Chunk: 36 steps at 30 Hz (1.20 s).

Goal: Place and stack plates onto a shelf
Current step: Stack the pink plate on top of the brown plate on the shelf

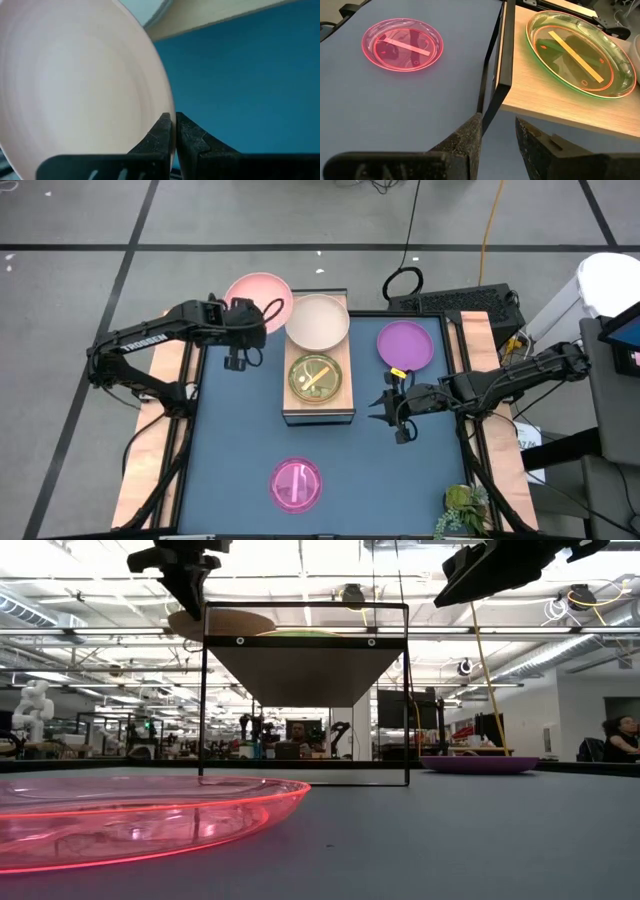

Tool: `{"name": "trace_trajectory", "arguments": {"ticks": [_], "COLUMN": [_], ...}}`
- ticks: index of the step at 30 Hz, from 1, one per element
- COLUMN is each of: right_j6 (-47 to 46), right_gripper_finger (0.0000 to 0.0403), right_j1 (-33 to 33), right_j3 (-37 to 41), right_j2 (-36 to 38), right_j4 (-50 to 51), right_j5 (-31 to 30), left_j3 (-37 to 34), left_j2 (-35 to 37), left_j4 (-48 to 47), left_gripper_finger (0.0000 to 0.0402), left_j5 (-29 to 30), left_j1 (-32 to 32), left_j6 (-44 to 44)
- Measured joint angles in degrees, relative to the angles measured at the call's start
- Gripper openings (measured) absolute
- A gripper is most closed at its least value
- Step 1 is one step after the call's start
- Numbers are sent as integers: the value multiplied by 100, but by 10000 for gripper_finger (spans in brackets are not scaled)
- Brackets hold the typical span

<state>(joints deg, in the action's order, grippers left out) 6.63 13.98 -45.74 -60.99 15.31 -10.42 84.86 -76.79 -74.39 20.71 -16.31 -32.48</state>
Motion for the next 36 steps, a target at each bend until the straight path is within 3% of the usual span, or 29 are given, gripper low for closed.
{"name": "trace_trajectory", "arguments": {"ticks": [10,24,36], "right_j6": [0,0,2], "right_gripper_finger": [105,105,105], "right_j1": [0,0,0], "right_j3": [0,0,0], "right_j2": [0,0,0], "right_j4": [-2,-4,-48], "right_j5": [-1,-2,-2], "left_j3": [0,0,0], "left_j2": [0,-2,-41], "left_j4": [632,1701,3036], "left_gripper_finger": [10,10,10], "left_j5": [-70,-146,-897], "left_j1": [-15,-104,-316], "left_j6": [-1719,-3161,-3988]}}
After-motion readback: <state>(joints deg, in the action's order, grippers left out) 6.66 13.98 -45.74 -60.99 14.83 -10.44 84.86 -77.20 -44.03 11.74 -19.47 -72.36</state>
